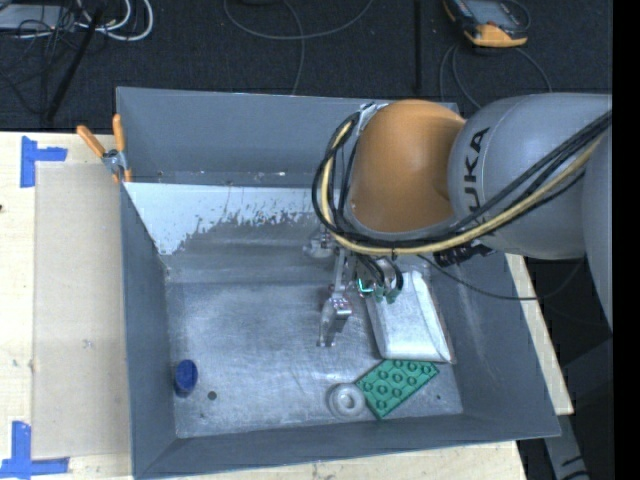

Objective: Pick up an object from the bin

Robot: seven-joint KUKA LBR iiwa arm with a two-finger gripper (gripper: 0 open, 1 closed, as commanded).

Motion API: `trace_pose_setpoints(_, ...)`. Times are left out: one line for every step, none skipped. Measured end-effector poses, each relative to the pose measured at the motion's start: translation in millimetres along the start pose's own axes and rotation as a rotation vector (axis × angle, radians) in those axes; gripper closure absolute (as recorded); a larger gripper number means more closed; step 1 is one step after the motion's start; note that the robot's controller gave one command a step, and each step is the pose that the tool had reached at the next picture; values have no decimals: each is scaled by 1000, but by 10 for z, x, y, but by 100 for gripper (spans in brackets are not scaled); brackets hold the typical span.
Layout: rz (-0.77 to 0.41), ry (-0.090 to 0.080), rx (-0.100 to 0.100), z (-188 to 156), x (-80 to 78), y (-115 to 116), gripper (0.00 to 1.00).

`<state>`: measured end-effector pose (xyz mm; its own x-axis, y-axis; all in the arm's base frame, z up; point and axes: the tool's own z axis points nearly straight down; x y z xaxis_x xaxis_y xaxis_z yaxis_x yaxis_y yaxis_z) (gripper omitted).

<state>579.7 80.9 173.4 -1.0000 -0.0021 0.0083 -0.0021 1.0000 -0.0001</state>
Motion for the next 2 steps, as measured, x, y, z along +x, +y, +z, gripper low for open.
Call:
trace_pose_setpoints(-162, -13, -3, 1025, -46, -1057, 0)
trace_pose_setpoints(-47, -11, -1, 725, -284, -951, 0)
